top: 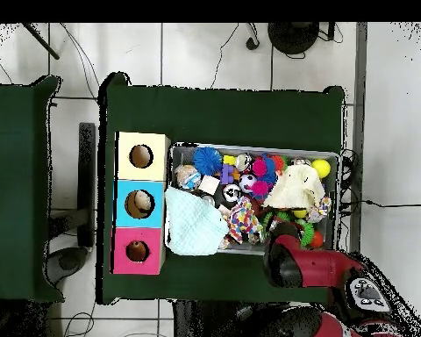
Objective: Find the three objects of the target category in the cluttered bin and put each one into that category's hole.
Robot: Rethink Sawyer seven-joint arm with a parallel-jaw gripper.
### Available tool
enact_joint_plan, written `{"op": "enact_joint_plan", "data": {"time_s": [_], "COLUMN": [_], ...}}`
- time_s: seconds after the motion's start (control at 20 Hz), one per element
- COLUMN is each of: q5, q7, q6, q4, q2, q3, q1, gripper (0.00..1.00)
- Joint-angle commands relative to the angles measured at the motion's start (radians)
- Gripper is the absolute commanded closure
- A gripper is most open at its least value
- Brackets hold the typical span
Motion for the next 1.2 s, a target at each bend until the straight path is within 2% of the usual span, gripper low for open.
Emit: {"op": "enact_joint_plan", "data": {"time_s": [0.05,0.35,0.55,0.75,1.05,1.2], "q5": [-0.031,-0.029,-0.018,-0.002,0.085,0.127], "q7": [0.015,0.005,0.016,0.025,0.060,0.077], "q6": [0.105,0.134,0.099,0.084,0.062,0.050], "q4": [-0.084,-0.110,-0.152,-0.175,-0.229,-0.249], "q2": [-0.023,-0.036,0.000,0.006,0.057,0.086], "q3": [0.058,0.074,0.053,0.022,-0.123,-0.172], "q1": [-0.014,-0.012,0.009,0.033,0.138,0.174], "gripper": [0.00,0.00,0.00,0.00,0.00,0.00]}}
